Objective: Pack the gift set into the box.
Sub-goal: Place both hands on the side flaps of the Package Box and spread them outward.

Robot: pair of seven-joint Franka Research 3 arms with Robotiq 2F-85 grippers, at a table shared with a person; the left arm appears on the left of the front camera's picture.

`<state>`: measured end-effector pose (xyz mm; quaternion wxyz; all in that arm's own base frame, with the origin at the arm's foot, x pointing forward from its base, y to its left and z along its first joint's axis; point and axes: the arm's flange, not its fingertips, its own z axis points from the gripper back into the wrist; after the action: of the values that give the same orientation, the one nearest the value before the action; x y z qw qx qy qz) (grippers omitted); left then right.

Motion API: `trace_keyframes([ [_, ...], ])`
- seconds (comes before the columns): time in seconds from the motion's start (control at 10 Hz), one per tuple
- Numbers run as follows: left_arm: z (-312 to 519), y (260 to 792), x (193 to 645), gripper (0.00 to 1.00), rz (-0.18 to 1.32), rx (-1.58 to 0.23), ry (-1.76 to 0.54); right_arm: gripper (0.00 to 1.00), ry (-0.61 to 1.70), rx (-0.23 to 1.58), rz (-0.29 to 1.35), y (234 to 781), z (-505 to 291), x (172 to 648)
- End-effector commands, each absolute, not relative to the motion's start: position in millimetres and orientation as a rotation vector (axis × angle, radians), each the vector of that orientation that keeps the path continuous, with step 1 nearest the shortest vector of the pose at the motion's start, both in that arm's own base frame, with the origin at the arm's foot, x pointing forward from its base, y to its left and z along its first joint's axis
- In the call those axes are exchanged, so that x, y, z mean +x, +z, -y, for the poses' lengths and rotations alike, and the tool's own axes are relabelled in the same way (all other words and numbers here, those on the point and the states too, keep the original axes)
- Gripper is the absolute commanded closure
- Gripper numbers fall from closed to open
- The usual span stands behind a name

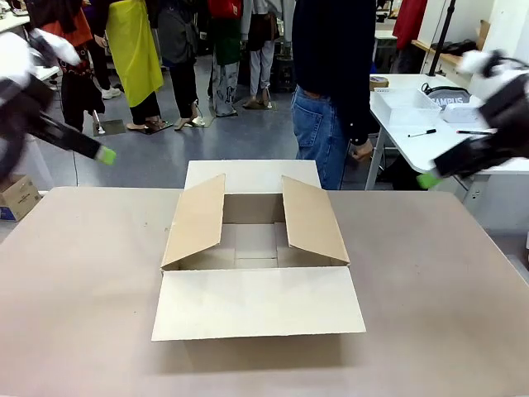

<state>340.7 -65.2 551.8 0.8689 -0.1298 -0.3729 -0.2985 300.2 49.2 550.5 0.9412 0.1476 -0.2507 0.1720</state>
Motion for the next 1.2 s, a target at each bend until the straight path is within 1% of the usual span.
trace_keyframes([
  [0.0,-7.2,529.6,295.0,0.00,0.642,-0.687,-0.596,0.00,0.001,0.581,0.430,558.8,36.0,284.6],
  [0.2,-90.1,498.3,298.7,0.00,0.582,-0.877,-0.478,0.00,-0.224,0.876,0.520,535.6,136.2,255.9],
  [0.3,-121.4,468.8,307.3,0.00,0.520,-0.985,-0.406,0.00,-0.305,0.976,0.561,516.5,163.3,243.3],
  [0.4,-151.6,438.7,313.6,0.00,0.508,-1.104,-0.304,0.00,-0.342,1.052,0.558,492.9,175.9,240.0],
  [0.5,-171.6,418.3,315.0,0.00,0.566,-1.244,-0.236,0.00,-0.367,1.075,0.546,476.7,178.4,242.1],
  [0.6,-184.7,404.1,318.8,0.00,0.671,-1.350,-0.083,0.00,-0.370,1.033,0.538,465.8,176.2,247.8],
  [0.7,-164.3,427.3,283.0,0.00,0.556,-1.155,-0.306,0.00,-0.373,1.006,0.511,499.1,205.8,227.1],
  [1.1,-164.3,427.3,283.0,0.00,0.556,-1.155,-0.306,0.00,-0.373,1.006,0.511,499.1,205.8,227.1],
])
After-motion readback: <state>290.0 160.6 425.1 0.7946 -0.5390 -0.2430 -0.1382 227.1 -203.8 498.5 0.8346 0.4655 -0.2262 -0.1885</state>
